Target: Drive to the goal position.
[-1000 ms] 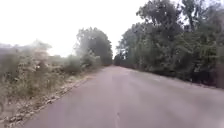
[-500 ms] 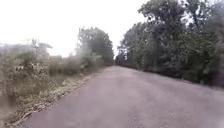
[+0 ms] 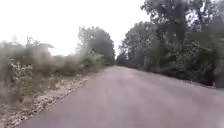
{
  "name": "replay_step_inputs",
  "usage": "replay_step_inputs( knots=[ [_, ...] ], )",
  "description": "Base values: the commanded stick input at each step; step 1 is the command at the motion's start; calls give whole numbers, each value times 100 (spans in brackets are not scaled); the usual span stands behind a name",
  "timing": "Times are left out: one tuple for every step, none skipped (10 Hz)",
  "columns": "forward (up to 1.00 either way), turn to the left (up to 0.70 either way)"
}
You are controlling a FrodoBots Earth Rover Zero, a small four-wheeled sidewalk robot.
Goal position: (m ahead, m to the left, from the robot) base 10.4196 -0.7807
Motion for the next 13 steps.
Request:
replay_step_inputs(
  knots=[
    [100, 0],
    [100, 0],
    [100, 0],
    [100, 0],
    [100, 0],
    [100, 0],
    [100, 0],
    [100, 0],
    [100, 0],
    [100, 0],
    [100, 0],
    [100, 0],
    [100, 0]
  ],
)
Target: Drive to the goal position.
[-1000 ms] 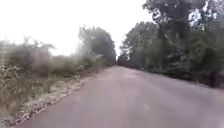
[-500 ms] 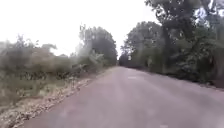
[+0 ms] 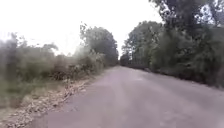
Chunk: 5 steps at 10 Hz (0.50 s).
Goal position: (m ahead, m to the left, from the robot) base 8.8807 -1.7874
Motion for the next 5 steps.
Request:
replay_step_inputs(
  knots=[
    [100, 0],
    [100, 0],
    [100, 0],
    [100, 0],
    [100, 0]
  ],
)
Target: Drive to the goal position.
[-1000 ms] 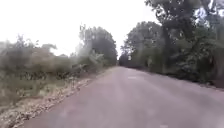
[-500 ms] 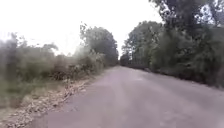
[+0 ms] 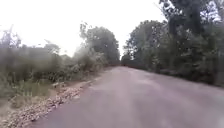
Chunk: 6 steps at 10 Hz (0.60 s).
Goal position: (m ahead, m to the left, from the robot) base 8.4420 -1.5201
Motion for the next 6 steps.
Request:
replay_step_inputs(
  knots=[
    [100, 0],
    [100, 0],
    [100, 0],
    [100, 0],
    [100, 0],
    [100, 0]
  ],
)
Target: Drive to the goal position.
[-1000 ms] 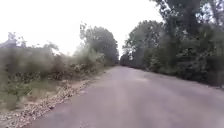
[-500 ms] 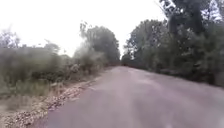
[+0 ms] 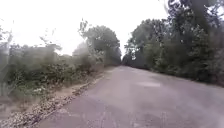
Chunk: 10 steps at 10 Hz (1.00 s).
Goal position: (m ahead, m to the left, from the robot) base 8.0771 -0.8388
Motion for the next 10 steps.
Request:
replay_step_inputs(
  knots=[
    [100, 0],
    [100, 0],
    [100, 0],
    [100, -8],
    [100, -37],
    [100, -40],
    [100, -40],
    [100, -40],
    [100, -40],
    [100, -39]
  ],
)
